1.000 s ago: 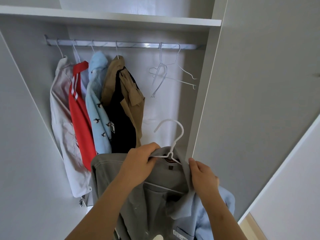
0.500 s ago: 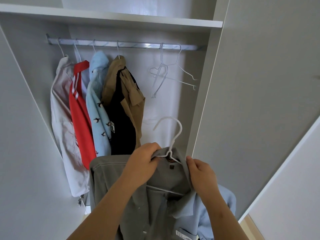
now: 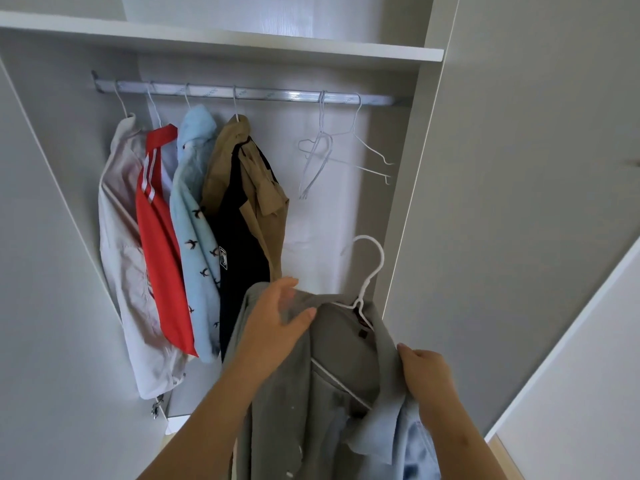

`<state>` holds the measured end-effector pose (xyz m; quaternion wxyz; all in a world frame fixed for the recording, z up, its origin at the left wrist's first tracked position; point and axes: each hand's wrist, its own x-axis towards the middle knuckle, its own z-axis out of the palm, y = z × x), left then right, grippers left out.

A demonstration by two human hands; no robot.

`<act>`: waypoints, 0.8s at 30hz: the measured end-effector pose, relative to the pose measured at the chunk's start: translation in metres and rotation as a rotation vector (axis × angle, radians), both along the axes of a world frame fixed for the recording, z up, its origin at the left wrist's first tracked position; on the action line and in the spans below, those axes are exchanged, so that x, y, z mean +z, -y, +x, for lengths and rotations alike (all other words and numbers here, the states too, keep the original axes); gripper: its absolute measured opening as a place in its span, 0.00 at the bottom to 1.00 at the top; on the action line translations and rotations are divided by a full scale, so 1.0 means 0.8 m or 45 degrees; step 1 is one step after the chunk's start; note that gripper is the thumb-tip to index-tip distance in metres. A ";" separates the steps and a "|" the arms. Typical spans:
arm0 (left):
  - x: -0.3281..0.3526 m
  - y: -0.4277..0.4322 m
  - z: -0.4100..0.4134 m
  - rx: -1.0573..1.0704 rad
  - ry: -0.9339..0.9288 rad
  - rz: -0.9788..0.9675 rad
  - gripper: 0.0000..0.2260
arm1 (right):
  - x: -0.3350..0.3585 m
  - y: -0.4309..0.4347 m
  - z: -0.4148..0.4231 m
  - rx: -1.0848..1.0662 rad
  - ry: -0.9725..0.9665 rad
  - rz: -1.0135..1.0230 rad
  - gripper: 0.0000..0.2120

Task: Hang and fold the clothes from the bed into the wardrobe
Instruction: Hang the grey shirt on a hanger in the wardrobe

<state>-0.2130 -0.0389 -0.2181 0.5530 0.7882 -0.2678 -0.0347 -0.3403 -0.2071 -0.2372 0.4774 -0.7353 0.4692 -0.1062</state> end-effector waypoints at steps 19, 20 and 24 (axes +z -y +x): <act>0.019 -0.005 0.052 0.211 -0.150 0.003 0.06 | 0.027 -0.049 0.074 0.197 0.348 0.356 0.12; 0.020 -0.007 0.060 0.220 -0.149 0.005 0.06 | 0.029 -0.051 0.084 0.206 0.359 0.357 0.12; 0.021 -0.014 0.101 0.256 -0.132 -0.011 0.05 | 0.037 -0.052 0.130 0.239 0.383 0.393 0.12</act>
